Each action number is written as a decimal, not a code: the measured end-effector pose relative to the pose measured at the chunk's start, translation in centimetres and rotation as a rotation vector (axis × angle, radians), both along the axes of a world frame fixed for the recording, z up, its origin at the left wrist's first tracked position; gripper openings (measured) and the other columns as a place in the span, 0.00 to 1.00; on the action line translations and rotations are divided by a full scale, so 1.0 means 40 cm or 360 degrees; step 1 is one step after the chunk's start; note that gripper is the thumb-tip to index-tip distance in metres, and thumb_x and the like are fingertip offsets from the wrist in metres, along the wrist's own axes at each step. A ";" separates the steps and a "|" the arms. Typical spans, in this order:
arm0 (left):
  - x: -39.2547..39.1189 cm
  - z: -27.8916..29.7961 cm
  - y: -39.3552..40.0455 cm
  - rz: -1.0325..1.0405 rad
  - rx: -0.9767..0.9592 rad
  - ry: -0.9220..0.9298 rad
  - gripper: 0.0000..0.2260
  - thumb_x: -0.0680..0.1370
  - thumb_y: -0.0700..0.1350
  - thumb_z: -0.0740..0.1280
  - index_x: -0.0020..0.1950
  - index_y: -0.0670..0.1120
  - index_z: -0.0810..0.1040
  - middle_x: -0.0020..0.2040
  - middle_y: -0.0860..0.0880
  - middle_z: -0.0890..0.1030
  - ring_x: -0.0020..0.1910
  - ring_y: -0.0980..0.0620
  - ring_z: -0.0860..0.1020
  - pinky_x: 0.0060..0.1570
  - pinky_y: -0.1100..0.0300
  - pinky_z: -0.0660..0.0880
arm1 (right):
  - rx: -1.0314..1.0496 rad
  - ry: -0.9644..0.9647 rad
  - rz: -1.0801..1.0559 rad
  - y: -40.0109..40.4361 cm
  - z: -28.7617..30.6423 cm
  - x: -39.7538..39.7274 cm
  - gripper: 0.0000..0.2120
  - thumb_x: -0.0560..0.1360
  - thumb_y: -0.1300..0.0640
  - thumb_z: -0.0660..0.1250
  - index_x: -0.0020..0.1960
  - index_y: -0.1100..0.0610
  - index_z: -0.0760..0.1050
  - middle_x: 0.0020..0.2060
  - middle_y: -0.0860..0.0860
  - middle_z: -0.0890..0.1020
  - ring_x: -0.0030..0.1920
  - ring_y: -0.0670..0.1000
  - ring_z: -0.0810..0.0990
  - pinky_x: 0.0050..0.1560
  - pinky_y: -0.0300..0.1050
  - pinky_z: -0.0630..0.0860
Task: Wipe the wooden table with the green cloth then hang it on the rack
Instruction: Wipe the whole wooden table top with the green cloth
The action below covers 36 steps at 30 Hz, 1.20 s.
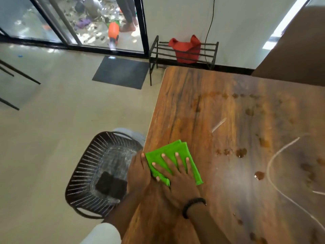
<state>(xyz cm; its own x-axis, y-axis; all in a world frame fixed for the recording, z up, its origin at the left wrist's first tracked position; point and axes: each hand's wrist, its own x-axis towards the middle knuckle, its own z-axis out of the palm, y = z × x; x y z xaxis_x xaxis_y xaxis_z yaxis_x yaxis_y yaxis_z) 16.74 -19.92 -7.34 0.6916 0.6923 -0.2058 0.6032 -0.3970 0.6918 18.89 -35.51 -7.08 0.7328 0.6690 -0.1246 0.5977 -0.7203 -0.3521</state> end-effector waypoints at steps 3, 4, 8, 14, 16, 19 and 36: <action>0.015 0.005 0.000 0.0082 -0.0043 0.0116 0.11 0.83 0.45 0.57 0.58 0.44 0.76 0.51 0.49 0.77 0.55 0.49 0.76 0.55 0.58 0.68 | -0.0044 -0.0052 -0.0132 0.006 -0.019 0.186 0.23 0.81 0.37 0.48 0.74 0.28 0.47 0.78 0.39 0.50 0.79 0.58 0.46 0.74 0.65 0.40; 0.015 0.004 -0.004 0.0103 -0.0052 0.0151 0.11 0.83 0.45 0.57 0.58 0.44 0.76 0.50 0.50 0.76 0.55 0.51 0.75 0.56 0.58 0.68 | -0.0078 -0.0066 -0.0247 0.024 -0.023 0.265 0.24 0.80 0.36 0.47 0.74 0.28 0.48 0.78 0.40 0.50 0.78 0.59 0.47 0.74 0.65 0.40; 0.006 0.007 0.001 0.0112 -0.0145 -0.0102 0.15 0.83 0.49 0.53 0.63 0.48 0.75 0.57 0.53 0.77 0.57 0.54 0.74 0.61 0.58 0.68 | -0.0215 -0.0041 -0.0544 0.131 -0.028 0.415 0.26 0.79 0.34 0.44 0.76 0.32 0.47 0.79 0.43 0.48 0.78 0.60 0.43 0.73 0.67 0.36; -0.007 -0.004 0.013 0.0210 -0.0165 -0.0296 0.18 0.79 0.49 0.54 0.57 0.43 0.80 0.54 0.47 0.81 0.54 0.51 0.77 0.56 0.64 0.67 | -0.0095 -0.0066 -0.0026 0.114 -0.013 0.064 0.30 0.77 0.40 0.52 0.77 0.36 0.48 0.79 0.46 0.50 0.78 0.63 0.46 0.72 0.71 0.44; -0.005 -0.004 0.015 0.0237 -0.0168 -0.0312 0.17 0.79 0.48 0.54 0.55 0.43 0.80 0.52 0.48 0.82 0.51 0.52 0.77 0.53 0.67 0.66 | -0.0080 -0.0028 0.0000 0.106 -0.009 0.041 0.31 0.76 0.40 0.54 0.77 0.34 0.49 0.79 0.44 0.52 0.78 0.62 0.48 0.73 0.70 0.46; 0.001 0.008 0.010 0.0234 -0.0191 -0.0347 0.15 0.78 0.46 0.55 0.52 0.44 0.81 0.49 0.51 0.80 0.49 0.54 0.75 0.52 0.65 0.67 | -0.0082 -0.0062 -0.0021 0.152 -0.021 0.153 0.26 0.77 0.38 0.53 0.75 0.32 0.54 0.78 0.42 0.55 0.78 0.61 0.51 0.73 0.69 0.44; -0.019 -0.017 0.044 0.0333 -0.0308 -0.0500 0.13 0.77 0.51 0.55 0.48 0.49 0.77 0.45 0.53 0.80 0.47 0.53 0.77 0.52 0.57 0.74 | -0.0126 0.0070 -0.0140 0.098 0.004 -0.092 0.31 0.76 0.41 0.54 0.77 0.34 0.47 0.79 0.41 0.50 0.78 0.58 0.47 0.73 0.66 0.45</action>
